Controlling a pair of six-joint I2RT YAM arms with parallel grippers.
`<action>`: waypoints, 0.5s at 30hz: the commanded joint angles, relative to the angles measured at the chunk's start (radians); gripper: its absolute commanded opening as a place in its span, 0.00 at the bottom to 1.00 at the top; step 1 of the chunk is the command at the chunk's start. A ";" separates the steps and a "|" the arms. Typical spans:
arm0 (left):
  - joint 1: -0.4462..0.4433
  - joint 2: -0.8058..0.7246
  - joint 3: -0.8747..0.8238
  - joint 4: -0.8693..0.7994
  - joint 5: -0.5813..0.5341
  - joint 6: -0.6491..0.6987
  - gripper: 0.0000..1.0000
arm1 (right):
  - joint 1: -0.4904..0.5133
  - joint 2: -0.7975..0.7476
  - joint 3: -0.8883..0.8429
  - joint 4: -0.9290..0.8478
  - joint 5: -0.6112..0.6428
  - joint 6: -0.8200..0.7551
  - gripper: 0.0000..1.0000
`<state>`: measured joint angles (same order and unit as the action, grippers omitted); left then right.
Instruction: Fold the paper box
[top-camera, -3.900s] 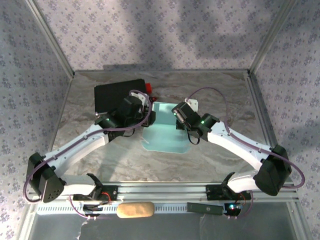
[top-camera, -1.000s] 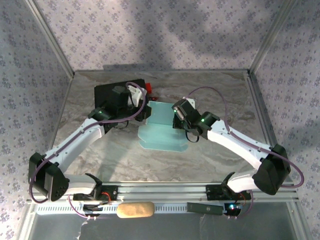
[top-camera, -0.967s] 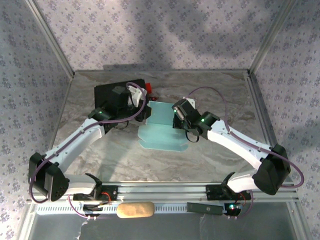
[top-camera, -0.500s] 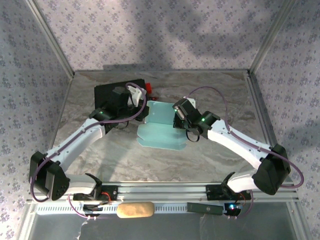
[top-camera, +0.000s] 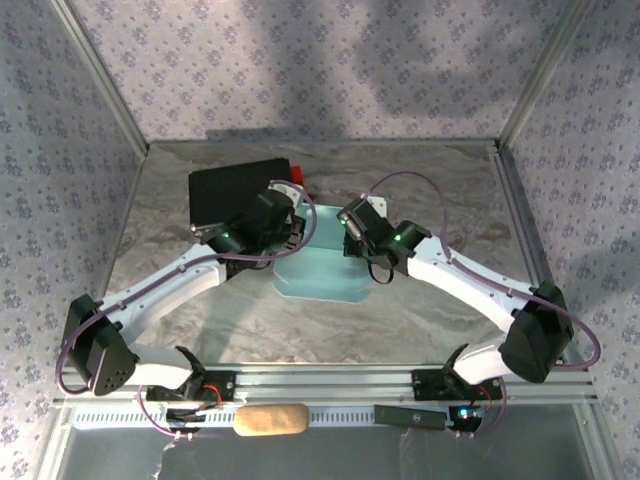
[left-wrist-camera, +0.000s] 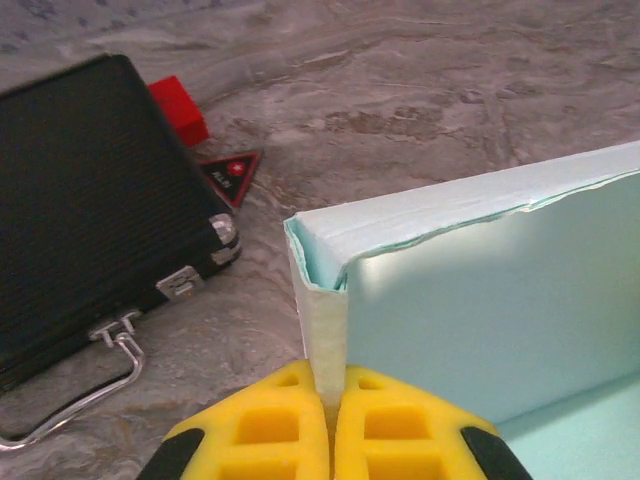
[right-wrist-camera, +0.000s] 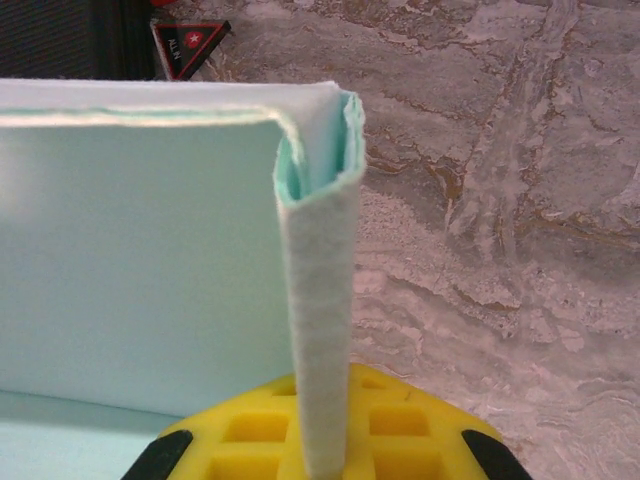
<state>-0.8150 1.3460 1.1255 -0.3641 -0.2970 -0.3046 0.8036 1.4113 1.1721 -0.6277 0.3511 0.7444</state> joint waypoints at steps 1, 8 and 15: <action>-0.063 0.040 0.069 -0.020 -0.158 -0.017 0.00 | 0.022 0.002 0.051 0.031 -0.011 -0.007 0.00; -0.108 0.060 0.084 -0.022 -0.255 -0.060 0.00 | 0.020 -0.005 0.043 0.031 -0.004 -0.005 0.00; -0.032 0.048 0.087 -0.016 -0.070 -0.031 0.22 | 0.014 -0.009 0.043 0.031 -0.008 -0.002 0.00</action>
<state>-0.8650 1.3972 1.1797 -0.3958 -0.4511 -0.3492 0.8051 1.4120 1.1774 -0.6201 0.3641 0.7444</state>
